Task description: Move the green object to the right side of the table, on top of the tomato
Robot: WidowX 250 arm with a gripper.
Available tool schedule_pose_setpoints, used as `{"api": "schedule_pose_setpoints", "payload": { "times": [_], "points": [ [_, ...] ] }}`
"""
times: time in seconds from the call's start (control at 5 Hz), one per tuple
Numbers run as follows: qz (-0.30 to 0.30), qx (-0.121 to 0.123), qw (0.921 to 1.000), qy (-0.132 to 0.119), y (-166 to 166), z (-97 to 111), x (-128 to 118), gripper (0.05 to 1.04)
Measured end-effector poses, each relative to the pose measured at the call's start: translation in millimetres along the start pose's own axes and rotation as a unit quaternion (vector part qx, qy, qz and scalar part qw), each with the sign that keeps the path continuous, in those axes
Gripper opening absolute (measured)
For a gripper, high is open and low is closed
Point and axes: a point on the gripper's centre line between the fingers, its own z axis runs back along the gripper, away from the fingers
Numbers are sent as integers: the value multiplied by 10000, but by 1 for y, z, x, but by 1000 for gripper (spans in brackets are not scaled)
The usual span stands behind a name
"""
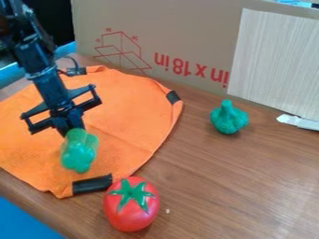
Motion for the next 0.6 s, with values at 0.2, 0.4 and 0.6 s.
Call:
{"api": "schedule_pose_setpoints", "payload": {
  "times": [0.2,0.4,0.6],
  "points": [
    [108,-136,9998,24,-19,15,-1,82],
    [235,-205,9995,59,-34,23,-2,82],
    [273,-233,9994,29,-44,21,-5,82]
  ]
}}
